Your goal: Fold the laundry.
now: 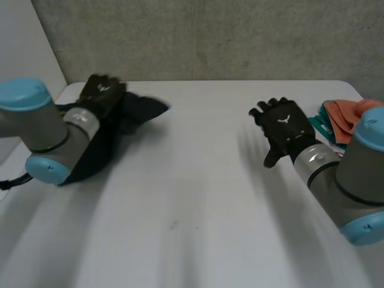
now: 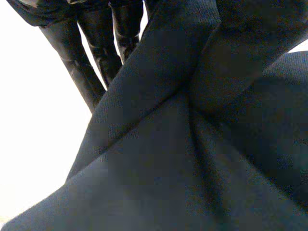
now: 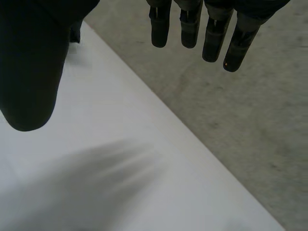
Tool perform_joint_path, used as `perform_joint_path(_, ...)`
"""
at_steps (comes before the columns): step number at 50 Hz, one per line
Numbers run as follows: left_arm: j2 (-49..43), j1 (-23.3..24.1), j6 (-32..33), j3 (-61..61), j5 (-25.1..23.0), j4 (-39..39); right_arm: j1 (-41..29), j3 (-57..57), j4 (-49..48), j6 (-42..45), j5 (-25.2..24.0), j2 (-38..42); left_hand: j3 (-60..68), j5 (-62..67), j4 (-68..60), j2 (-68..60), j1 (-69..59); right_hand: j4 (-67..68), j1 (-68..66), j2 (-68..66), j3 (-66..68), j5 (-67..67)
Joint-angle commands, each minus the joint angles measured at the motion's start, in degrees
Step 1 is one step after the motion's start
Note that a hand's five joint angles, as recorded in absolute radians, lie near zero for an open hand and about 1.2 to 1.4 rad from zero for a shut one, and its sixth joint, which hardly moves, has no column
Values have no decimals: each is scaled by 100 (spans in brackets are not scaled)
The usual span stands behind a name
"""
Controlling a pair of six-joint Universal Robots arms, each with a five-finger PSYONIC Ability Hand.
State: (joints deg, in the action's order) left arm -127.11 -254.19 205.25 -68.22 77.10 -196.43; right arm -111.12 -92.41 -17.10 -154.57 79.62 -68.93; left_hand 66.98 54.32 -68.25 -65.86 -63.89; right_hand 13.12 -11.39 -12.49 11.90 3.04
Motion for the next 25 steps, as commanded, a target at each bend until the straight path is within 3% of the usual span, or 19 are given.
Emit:
perform_joint_path(1, 1285, 1501, -1294, -753, -54, 61, 318, 109, -12, -47, 211, -208, 1302, 1568, -1175, -1414, -1611, -312, 139, 249, -190, -304)
perform_joint_path(5, 1181, 2204, -1304, -1095, -54, 210, 406, 127, -12, -47, 255, -340, 1302, 1568, -1175, -1414, -1611, -312, 139, 249, -190, -304)
perform_joint_path(6, 1128, 2294, -1304, -1123, -54, 263, 433, 127, -12, -47, 255, -357, 738, 1004, -611, -850, -1047, -312, 139, 249, -190, -304)
perform_joint_path(8, 952, 2478, -1295, -1149, -72, 438, 512, 127, -12, -56, 255, -410, -2711, -2446, 2839, 2600, 2403, -312, 139, 249, -190, -304)
perform_joint_path(9, 856, 2627, -1286, -1123, -63, 639, 530, 127, -12, -56, 255, -419, -5630, -5364, 5758, 5518, 5321, -312, 139, 249, -190, -304)
perform_joint_path(15, 916, 2664, -1330, -921, -2, 1186, 617, 153, -12, -56, 247, -472, -5693, -5427, 5821, 5581, 5385, -312, 139, 249, -190, -304)
perform_joint_path(25, 1734, 1697, -1637, -921, 244, 1204, 670, 285, 93, -21, 133, -770, -5660, -5394, 5787, 5548, 5351, -312, 139, 249, -190, -304)
